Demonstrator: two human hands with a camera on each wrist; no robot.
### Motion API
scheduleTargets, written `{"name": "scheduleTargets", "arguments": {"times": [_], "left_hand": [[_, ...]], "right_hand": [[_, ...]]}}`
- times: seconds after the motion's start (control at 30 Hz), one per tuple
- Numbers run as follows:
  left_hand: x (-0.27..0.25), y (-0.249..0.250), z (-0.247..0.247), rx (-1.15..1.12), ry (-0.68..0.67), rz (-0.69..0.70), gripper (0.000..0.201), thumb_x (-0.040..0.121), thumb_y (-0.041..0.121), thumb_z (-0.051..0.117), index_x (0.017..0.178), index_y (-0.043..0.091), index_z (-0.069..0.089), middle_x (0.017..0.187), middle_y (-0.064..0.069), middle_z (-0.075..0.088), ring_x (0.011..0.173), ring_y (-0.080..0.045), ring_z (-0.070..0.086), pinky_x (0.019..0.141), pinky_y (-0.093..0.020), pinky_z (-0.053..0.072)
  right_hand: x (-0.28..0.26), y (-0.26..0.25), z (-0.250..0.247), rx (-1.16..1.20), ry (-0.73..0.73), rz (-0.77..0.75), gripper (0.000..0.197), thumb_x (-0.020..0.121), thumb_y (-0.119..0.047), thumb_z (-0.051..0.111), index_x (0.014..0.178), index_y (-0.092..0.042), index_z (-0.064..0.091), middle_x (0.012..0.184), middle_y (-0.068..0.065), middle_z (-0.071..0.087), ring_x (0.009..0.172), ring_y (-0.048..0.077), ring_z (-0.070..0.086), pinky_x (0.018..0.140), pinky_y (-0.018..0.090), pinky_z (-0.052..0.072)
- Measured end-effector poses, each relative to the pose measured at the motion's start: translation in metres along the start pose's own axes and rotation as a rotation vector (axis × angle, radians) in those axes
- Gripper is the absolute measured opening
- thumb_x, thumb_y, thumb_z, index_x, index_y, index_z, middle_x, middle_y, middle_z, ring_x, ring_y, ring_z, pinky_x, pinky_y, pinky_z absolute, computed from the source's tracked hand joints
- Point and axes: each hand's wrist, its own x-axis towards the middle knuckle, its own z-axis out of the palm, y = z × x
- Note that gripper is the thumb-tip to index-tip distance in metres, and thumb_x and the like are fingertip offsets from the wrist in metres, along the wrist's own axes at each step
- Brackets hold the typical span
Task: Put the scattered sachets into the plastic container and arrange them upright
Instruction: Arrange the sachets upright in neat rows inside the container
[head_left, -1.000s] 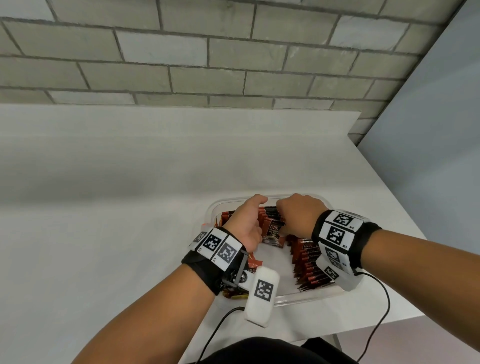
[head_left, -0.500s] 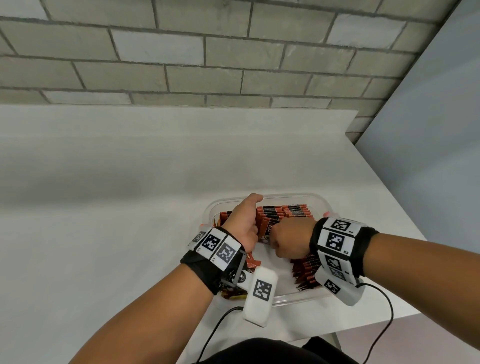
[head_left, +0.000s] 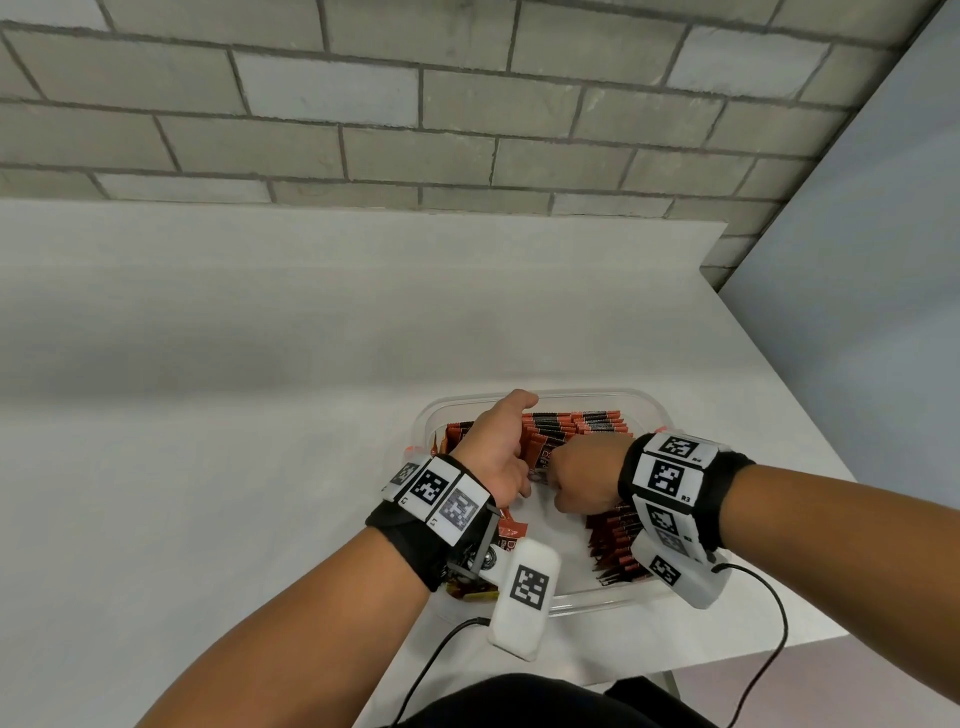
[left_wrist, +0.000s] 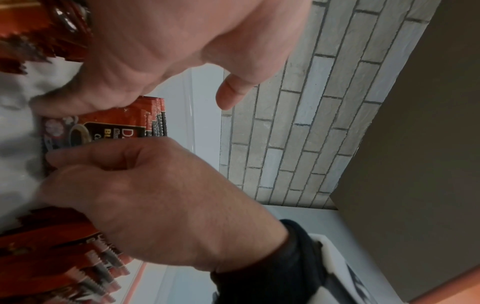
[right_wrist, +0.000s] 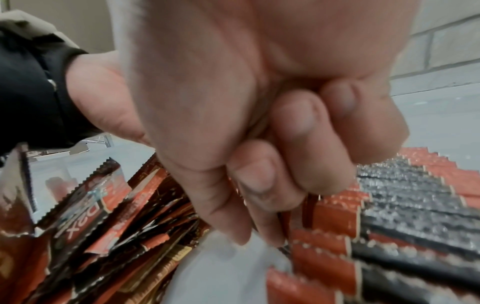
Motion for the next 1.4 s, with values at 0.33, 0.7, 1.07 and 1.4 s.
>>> {"name": "scheduleTargets", "arguments": {"times": [0.33,0.7,1.07,1.4], "left_hand": [[0.007,-0.001,-0.001,0.042,-0.008,-0.001,0.069,0.091,0.04,0.053,0.145,0.007,0.027,0.145,-0.024,0.037,0.127,-0.038,0.045,0.108,-0.048,0.032],[-0.002,-0.002,0.001,0.003,-0.043,0.04,0.079,0.087,0.039,0.057,0.151,0.011,0.02,0.154,-0.024,0.023,0.143,-0.037,0.023,0.116,-0.048,0.022],[-0.047,0.019,-0.014,0.125,-0.079,0.19,0.042,0.093,0.032,0.053,0.129,0.009,0.051,0.14,-0.021,0.045,0.123,-0.031,0.049,0.102,-0.041,0.041],[-0.08,0.051,-0.107,0.588,0.168,0.516,0.02,0.096,0.027,0.054,0.109,0.026,0.068,0.088,-0.005,0.068,0.062,-0.014,0.054,0.053,-0.026,0.037]], "right_hand": [[0.002,0.004,0.002,0.061,0.017,0.067,0.03,0.094,-0.024,0.043,0.065,-0.016,0.042,0.068,0.0,0.047,0.078,0.021,0.051,0.064,0.027,0.04],[0.002,0.01,0.001,0.165,0.039,0.083,0.028,0.092,-0.026,0.045,0.067,-0.015,0.048,0.074,0.002,0.054,0.075,0.019,0.052,0.066,0.027,0.044],[-0.014,0.025,-0.007,0.526,0.19,-0.002,0.016,0.092,-0.028,0.052,0.093,-0.017,0.063,0.092,0.0,0.067,0.077,0.013,0.055,0.063,0.023,0.044],[-0.017,-0.009,-0.004,0.889,0.058,-0.087,0.038,0.09,-0.035,0.062,0.122,-0.016,0.055,0.109,0.001,0.058,0.093,0.016,0.062,0.068,0.032,0.06]]}}
